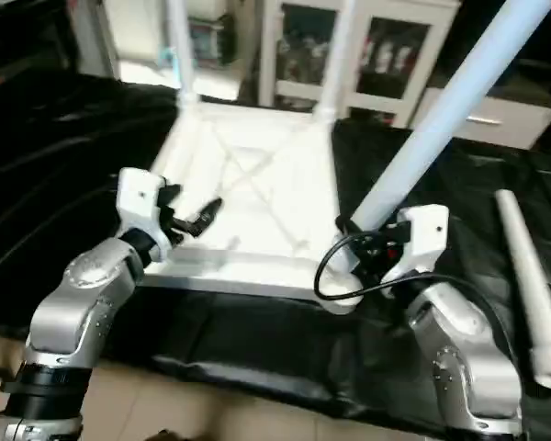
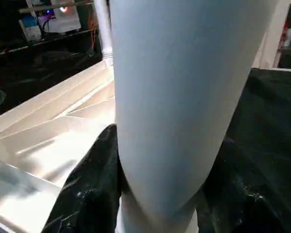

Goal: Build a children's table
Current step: Insert table leg to table base

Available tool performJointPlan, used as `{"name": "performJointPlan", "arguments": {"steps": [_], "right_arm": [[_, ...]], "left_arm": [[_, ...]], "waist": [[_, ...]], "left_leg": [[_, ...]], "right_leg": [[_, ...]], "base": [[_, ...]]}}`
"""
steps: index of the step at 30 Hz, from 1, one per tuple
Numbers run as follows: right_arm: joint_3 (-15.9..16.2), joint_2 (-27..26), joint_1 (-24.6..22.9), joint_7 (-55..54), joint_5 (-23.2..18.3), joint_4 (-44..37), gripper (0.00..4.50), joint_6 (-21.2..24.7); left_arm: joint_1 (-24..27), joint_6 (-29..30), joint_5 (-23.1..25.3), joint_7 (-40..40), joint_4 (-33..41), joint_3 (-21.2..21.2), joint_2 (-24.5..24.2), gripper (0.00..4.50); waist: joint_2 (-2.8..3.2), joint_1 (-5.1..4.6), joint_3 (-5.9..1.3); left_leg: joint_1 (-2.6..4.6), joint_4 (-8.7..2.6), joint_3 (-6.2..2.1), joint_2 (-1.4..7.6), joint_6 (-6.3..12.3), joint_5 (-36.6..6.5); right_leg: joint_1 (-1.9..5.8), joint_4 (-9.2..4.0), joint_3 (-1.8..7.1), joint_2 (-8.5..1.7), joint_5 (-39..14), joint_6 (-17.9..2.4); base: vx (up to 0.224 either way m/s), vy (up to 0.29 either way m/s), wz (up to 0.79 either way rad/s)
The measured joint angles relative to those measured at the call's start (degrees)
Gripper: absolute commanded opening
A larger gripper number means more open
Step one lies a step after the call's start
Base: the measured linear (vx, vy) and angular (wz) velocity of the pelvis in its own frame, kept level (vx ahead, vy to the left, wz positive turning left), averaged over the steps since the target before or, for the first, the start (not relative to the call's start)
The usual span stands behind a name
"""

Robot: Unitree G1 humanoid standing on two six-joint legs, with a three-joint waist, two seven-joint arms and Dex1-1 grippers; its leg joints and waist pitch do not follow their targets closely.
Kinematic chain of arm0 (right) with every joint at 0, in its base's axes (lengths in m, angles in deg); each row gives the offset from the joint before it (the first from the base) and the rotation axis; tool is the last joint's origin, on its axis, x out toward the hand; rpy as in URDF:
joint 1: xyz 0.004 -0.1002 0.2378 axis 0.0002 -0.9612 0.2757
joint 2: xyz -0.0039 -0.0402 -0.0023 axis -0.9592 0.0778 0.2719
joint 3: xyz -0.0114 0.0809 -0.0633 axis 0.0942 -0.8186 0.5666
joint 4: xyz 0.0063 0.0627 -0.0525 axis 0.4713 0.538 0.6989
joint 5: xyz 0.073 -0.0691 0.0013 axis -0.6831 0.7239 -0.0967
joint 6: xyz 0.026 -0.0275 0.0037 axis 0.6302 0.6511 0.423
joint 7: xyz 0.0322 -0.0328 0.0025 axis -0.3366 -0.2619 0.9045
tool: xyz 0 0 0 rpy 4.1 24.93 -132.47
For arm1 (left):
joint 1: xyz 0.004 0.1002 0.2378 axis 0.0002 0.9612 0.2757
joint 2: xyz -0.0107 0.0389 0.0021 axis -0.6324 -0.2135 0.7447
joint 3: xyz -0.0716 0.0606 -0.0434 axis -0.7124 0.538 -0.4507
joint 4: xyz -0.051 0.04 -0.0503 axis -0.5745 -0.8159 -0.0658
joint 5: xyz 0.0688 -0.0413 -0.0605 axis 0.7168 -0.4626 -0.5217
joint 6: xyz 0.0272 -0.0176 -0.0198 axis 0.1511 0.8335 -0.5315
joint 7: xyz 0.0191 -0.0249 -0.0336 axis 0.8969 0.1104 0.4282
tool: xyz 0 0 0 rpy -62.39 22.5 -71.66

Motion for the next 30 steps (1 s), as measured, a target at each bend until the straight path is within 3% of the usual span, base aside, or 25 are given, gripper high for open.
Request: {"name": "performJointPlan", "arguments": {"steps": [2,5,7,11,15,18,22,24,30], "right_arm": [[-0.52,0.17,-0.71,-0.10,0.12,0.01,1.86,0.01],[-0.50,0.16,-0.75,-0.03,0.22,0.01,1.86,0.01],[-0.50,0.19,-0.64,0.04,0.22,0.01,1.86,0.01],[-0.46,0.95,0.84,0.40,0.20,0.30,1.86,0.01],[-0.45,2.30,2.26,1.72,0.21,0.67,1.86,-0.08],[-0.11,4.44,2.21,4.42,0.10,1.51,1.86,-0.01],[-0.02,6.44,1.89,7.41,-0.50,1.51,1.86,0.23],[-0.04,9.07,1.58,10.92,-2.01,1.44,1.86,1.50],[-0.14,12.39,-1.27,17.70,-4.97,0.97,1.86,3.58]], "left_arm": [[-0.07,0.01,0.06,0.41,-0.05,1.33,0.84,4.38],[-0.07,0.01,0.03,0.41,-0.05,1.67,0.72,4.38],[-0.08,0.00,0.00,0.22,-0.05,1.56,0.11,4.38],[-0.10,-1.28,-0.56,-5.53,-0.05,2.88,-2.87,4.38],[-1.00,-7.42,0.19,-18.60,-2.55,9.55,-8.99,4.38],[-2.37,-10.86,0.52,-29.03,-6.28,14.62,-12.14,4.38],[-3.65,-13.19,1.06,-36.32,-8.78,18.26,-13.24,4.38],[-6.65,-15.11,3.38,-39.29,-13.40,20.94,-13.74,4.38],[-12.97,-17.56,5.71,-40.84,-24.31,21.58,-11.06,4.38]], "waist": [[-0.31,1.30,0.11],[0.07,2.15,-0.10],[0.04,2.37,-0.10],[-0.03,2.77,-0.08],[-0.16,2.94,-0.11],[-0.36,2.85,-0.01],[-0.69,2.73,-0.06],[-0.74,2.87,-0.04],[-0.94,2.87,0.00]], "left_leg": [[-0.18,0.01,-0.64,-0.56,0.87,-0.36],[-0.26,-0.39,-1.62,-0.52,-0.76,0.50],[-0.12,-0.33,-1.69,-0.44,-1.36,0.83],[-0.47,-0.42,-1.41,-0.50,-1.21,0.74],[-0.23,-0.40,-0.37,-0.76,-0.68,0.60],[0.01,-0.37,-0.05,-0.99,-0.42,0.47],[0.09,-0.34,0.11,-1.02,-0.32,0.43],[0.11,-0.34,0.12,-1.01,-0.32,0.44],[0.11,-0.33,0.14,-0.97,-0.30,0.45]], "right_leg": [[-0.66,0.27,0.15,-0.08,-0.15,0.20],[-1.08,0.26,-0.07,0.43,-0.02,0.22],[-1.03,0.03,-0.07,0.47,0.14,0.22],[-0.75,-1.53,0.09,0.34,1.33,0.57],[-0.42,-1.85,0.32,-0.42,1.61,0.85],[-0.23,-1.94,0.67,-0.66,1.55,1.11],[-0.22,-1.95,0.86,-0.70,1.68,1.30],[-0.22,-1.89,0.86,-0.69,1.69,1.32],[-0.23,-1.84,0.84,-0.68,1.69,1.32]], "base": [[-0.020,-0.137,-0.10],[-0.006,-0.030,-0.05],[0.000,0.000,0.00],[-0.001,0.062,0.00],[-0.004,0.045,0.01],[-0.008,0.040,0.02],[0.000,0.000,0.00],[0.000,0.000,0.00],[0.000,0.000,0.00]]}}
